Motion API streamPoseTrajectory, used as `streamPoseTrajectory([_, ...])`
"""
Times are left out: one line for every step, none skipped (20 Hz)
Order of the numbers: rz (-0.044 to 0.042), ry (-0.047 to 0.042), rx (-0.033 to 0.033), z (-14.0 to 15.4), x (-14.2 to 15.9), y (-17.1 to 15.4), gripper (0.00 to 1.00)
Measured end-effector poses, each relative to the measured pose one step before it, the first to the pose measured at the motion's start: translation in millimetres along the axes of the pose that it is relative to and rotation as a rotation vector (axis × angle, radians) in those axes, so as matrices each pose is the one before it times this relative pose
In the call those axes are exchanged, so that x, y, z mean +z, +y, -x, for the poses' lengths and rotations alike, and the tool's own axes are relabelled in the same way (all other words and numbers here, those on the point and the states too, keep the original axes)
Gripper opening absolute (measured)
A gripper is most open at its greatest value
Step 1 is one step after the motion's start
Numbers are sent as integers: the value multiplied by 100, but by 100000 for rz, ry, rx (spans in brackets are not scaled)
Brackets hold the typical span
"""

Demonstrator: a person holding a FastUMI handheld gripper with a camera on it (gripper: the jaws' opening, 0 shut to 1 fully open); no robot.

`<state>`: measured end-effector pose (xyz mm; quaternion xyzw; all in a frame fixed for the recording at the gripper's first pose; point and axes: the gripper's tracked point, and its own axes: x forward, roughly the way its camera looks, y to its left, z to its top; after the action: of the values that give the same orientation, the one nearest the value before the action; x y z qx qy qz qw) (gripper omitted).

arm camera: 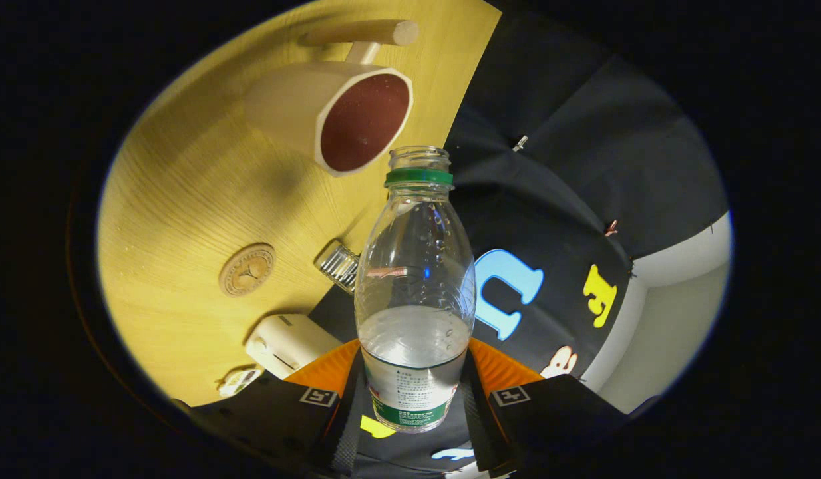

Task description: Take the bottle from table, then pour the juice into the cup, finally place the bottle on the coaster

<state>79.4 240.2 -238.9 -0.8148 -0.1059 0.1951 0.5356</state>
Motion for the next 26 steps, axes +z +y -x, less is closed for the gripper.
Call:
streamPoseTrajectory([-5695,1809,2698,170,-177,1328,69])
streamPoseTrajectory([-6816,2174,2425,269,-178,1072,69])
streamPoseTrajectory([-7256,1787,2275,67,-253,802,69])
streamPoseTrajectory([-7172,1764,1745,403,-38,861,69])
streamPoseTrajectory([-7111,1503,2275,345,-94,943,69])
streamPoseTrajectory([-6824,1689,2701,333,0,1011,69])
streamPoseTrajectory([-6751,1680,2803,260,-13,908,69])
streamPoseTrajectory([-6701,1649,2251,140,-47,710,69])
streamPoseTrajectory([-6830,908,1522,177,5,577,69])
streamPoseTrajectory([-6827,315,764,363,97,437,69])
streamPoseTrajectory([-7115,-416,806,281,-83,416,69])
streamPoseTrajectory([-8572,-649,603,313,267,273,69])
streamPoseTrajectory([-7509,-746,1047,-131,86,217,69])
streamPoseTrajectory([-8705,-109,1059,5,113,4,69])
streamPoseTrajectory([-9516,-709,1838,-85,279,197,69])
streamPoseTrajectory([-10473,-728,2639,-59,371,189,70])
streamPoseTrajectory([-10463,-702,2648,-209,421,181,70])
streamPoseTrajectory([-10521,-1597,1917,-148,705,-213,70])
streamPoseTrajectory([-11779,-2147,1688,-211,1096,-369,70])
streamPoseTrajectory([-10027,-2223,376,-286,1108,-611,70])
streamPoseTrajectory([-9274,-2554,631,-247,966,-585,71])
streamPoseTrajectory([-8117,-2132,-169,-352,1139,-759,71])
streamPoseTrajectory([-6210,-1676,-665,-376,753,-725,71])
streamPoseTrajectory([-4280,-2145,-1056,-603,918,-882,71])
streamPoseTrajectory([-2936,-2660,-1204,-605,875,-866,71])
streamPoseTrajectory([-1699,-3091,-909,-645,845,-978,71])
